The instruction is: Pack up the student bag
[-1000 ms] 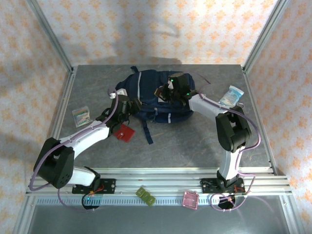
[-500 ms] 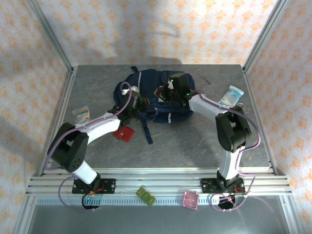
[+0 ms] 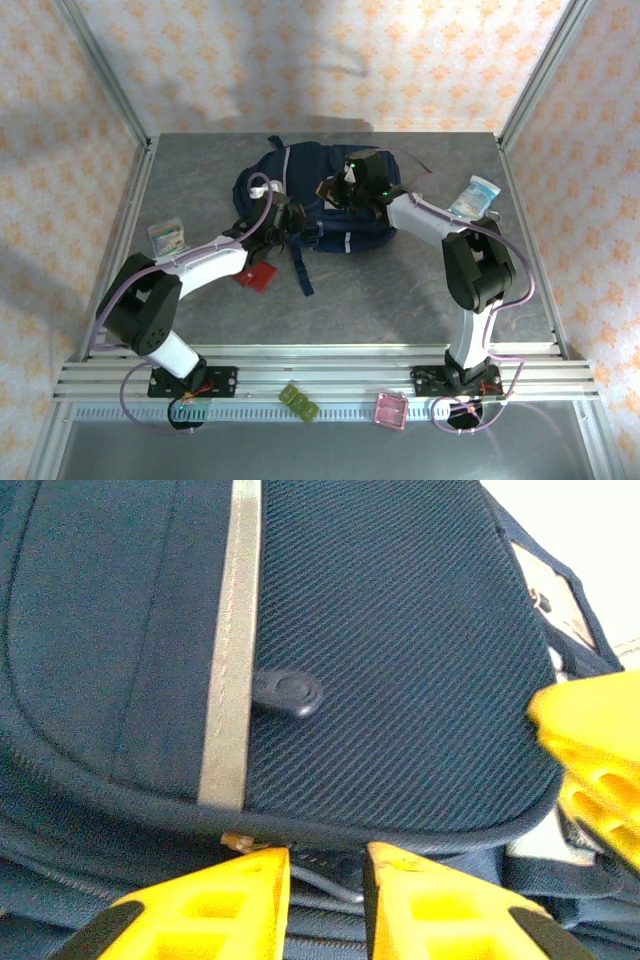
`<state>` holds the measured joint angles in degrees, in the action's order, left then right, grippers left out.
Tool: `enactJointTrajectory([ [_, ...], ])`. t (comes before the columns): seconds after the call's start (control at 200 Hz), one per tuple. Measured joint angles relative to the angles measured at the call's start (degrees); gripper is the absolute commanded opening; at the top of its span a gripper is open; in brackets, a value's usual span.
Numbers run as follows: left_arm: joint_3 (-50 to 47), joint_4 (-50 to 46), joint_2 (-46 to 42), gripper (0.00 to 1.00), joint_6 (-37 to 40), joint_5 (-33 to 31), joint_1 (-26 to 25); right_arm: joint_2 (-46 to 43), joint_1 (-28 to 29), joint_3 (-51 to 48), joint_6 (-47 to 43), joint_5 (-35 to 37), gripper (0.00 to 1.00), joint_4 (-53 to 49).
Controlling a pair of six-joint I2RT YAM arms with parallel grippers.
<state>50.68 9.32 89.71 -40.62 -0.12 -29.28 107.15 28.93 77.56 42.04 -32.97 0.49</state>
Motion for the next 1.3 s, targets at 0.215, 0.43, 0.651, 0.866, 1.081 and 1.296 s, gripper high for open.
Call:
enactJointTrajectory([
  [0.215,-4.42,2.64,-1.01,0.25,-0.28,0.33,-0.26,-0.09,-0.04,0.0,0.28,-0.02,0.0,0.0],
  [0.43,-4.13,2.73,0.28,0.35,-0.11,-0.59,-0.37,-0.24,-0.04,0.0,0.63,-0.04,0.0,0.0],
  [0.651,-1.18,1.46,4.92,0.32,0.0,-1.95,-0.28,-0.26,-0.02,0.0,0.66,-0.02,0.0,-0.09],
  [0.866,0.28,0.57,8.72,0.27,-0.02,-1.62,0.17,-0.31,-0.02,-0.37,1.05,-0.04,0.0,0.0],
  [1.081,-0.26,0.26,7.58,0.3,0.11,-1.57,0.17,-0.39,0.02,-0.37,1.49,-0.04,0.0,0.07],
  [1.296,-4.35,-2.32,-3.41,0.46,0.2,-0.44,0.87,-1.09,0.0,-0.37,1.95,-0.13,0.0,1.4],
])
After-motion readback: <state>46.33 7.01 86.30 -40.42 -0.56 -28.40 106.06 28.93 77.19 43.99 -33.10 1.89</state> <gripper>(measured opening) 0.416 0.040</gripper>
